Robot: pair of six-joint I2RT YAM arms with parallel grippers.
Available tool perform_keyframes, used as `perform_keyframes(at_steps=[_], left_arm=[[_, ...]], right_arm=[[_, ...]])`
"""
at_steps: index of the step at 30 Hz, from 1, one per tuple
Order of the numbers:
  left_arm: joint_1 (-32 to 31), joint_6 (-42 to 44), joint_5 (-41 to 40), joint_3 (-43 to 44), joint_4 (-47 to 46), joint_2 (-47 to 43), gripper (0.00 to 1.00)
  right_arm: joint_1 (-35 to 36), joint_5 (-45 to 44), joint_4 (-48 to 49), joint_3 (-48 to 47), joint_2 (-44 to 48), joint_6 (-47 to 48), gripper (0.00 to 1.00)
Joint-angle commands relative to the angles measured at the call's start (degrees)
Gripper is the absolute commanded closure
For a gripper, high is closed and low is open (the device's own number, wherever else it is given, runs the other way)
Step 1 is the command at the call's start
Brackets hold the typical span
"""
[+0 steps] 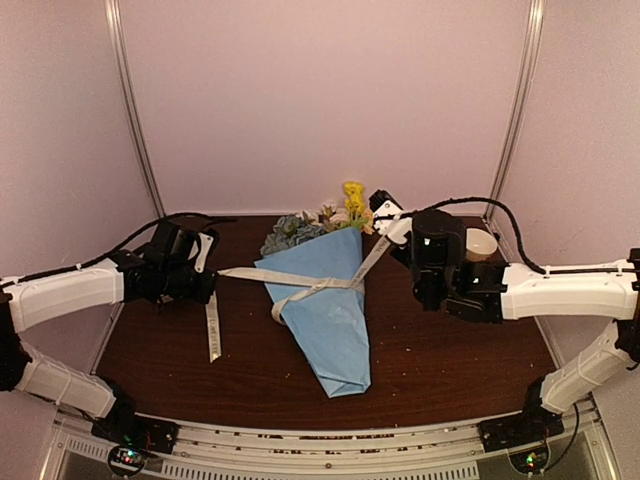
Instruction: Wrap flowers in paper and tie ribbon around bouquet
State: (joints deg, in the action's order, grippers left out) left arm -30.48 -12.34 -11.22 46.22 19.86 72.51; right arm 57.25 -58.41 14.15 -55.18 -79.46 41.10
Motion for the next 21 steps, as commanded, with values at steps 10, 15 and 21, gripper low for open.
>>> perform_keyframes(at_steps=[10, 15, 21], left_arm=[[-5.5, -0.8, 1.1, -1.3, -5.2, -2.9, 1.0], [-4.9, -3.7, 1.9, -1.1, -7.7, 0.8, 1.0], [8.3, -14.0, 4.4, -8.6, -8.9, -1.5, 1.0]], right_arm=[[3.4, 17.2, 8.7, -12.7, -6.1, 8.6, 1.0], [3.6, 20.4, 5.5, -16.9, -9.2, 5.8, 1.0], [-13.0, 23.4, -6.1, -8.4, 4.1, -22.2, 1.0]])
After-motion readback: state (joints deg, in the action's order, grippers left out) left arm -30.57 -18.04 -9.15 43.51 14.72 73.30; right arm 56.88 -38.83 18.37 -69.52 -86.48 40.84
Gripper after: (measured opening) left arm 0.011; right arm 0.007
